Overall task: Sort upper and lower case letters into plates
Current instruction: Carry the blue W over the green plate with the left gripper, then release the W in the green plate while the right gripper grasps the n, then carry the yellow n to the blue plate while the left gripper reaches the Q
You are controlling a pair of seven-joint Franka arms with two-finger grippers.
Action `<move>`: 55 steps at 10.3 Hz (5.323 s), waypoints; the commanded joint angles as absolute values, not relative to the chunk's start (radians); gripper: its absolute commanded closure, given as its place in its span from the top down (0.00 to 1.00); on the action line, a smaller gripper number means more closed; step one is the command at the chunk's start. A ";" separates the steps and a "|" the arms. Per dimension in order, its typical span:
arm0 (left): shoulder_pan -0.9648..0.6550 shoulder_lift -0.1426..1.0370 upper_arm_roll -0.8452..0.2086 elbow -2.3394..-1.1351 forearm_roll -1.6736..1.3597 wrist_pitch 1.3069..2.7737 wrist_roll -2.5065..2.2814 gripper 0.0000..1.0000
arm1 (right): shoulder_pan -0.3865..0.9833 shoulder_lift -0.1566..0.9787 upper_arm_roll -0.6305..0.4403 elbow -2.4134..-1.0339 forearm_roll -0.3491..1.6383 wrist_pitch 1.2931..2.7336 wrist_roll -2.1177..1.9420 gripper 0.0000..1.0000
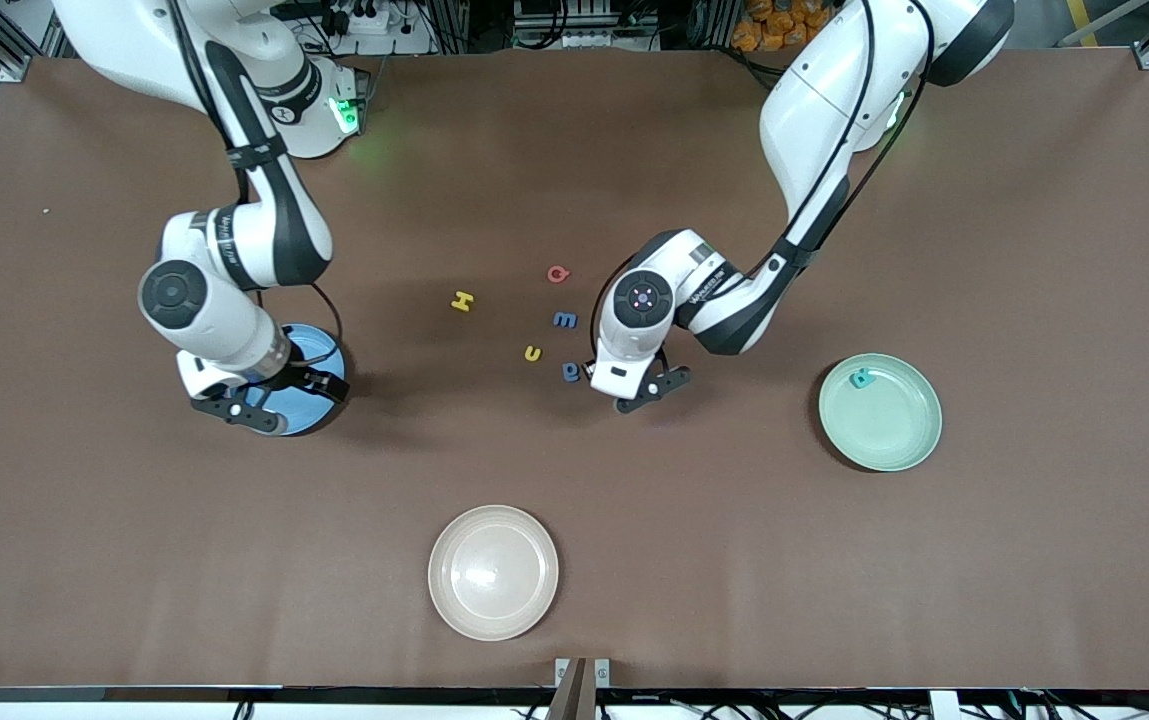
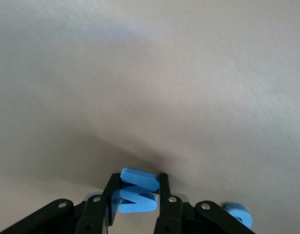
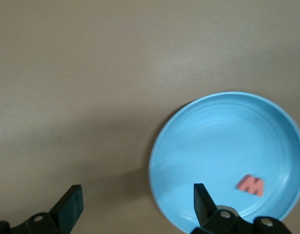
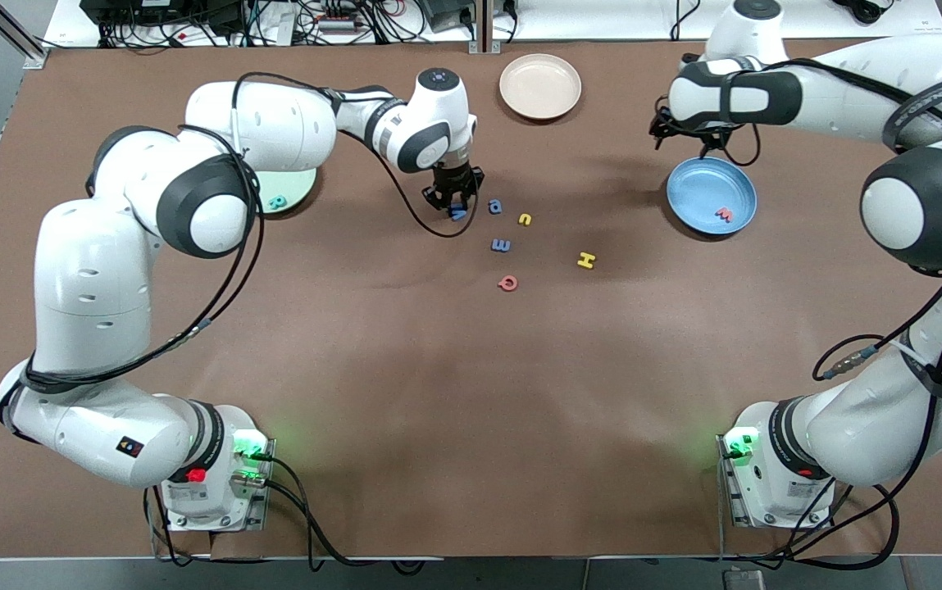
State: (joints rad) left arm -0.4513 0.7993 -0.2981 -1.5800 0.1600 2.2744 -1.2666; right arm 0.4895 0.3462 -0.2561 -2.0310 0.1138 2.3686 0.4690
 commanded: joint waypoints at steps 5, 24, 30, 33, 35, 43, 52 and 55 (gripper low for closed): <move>-0.243 0.645 -0.339 -1.598 0.131 1.982 -1.093 0.02 | 0.681 0.501 -0.259 -1.833 0.170 2.304 0.696 1.00; 0.226 0.555 -0.336 -1.861 0.250 2.143 -0.557 0.85 | 0.962 0.729 -0.249 -1.729 0.268 2.375 0.940 1.00; 0.222 0.496 -0.422 -1.855 0.233 2.108 -0.572 0.95 | 0.962 0.724 -0.241 -1.720 0.267 2.375 0.953 1.00; 0.222 0.492 -0.501 -1.844 0.227 2.102 -0.685 0.96 | 0.962 0.721 -0.241 -1.721 0.267 2.378 0.953 0.00; 0.216 0.497 -0.528 -1.832 0.151 2.100 -0.770 0.96 | 0.966 0.721 -0.241 -1.723 0.265 2.378 0.942 0.00; 0.131 0.514 -0.634 -1.827 0.140 2.060 -1.070 1.00 | 0.801 0.568 -0.255 -1.723 0.259 2.294 0.769 0.00; -0.124 0.627 -0.629 -1.712 0.107 2.125 -1.323 1.00 | 0.487 0.535 -0.463 -1.773 0.249 2.171 0.191 0.00; -0.233 0.653 -0.624 -1.707 0.129 2.170 -1.451 1.00 | 0.400 0.543 -0.465 -1.778 0.247 2.174 0.065 0.00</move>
